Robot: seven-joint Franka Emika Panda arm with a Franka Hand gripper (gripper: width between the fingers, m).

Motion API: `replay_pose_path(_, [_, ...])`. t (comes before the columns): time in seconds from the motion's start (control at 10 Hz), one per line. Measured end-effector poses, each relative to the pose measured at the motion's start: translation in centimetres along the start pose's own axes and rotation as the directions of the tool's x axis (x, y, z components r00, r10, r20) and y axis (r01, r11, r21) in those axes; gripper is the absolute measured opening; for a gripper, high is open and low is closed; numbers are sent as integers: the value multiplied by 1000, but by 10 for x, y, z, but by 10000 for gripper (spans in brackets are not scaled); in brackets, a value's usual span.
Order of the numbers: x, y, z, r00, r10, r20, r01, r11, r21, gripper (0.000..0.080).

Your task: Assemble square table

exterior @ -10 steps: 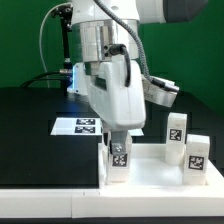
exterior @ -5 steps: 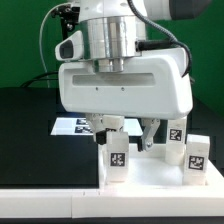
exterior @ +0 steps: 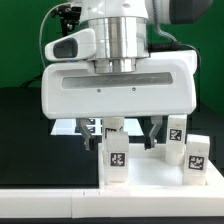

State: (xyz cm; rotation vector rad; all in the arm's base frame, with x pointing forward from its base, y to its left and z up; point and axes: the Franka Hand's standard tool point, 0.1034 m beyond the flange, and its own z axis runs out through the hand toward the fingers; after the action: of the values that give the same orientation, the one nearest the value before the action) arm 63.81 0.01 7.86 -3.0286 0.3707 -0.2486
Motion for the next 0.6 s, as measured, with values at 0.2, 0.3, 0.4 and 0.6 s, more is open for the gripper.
replay_pose_path(0.2, [0, 0, 0, 1000, 16, 0, -16, 1000, 1, 532])
replay_pose_path(0.3, [0, 0, 0, 994, 114, 1, -114, 994, 1, 333])
replay_pose_path(0.4, [0, 3, 1, 987, 158, 0, -158, 987, -3, 291])
replay_pose_path(0.6, [-1, 7, 2, 852, 524, -5, -524, 851, -14, 291])
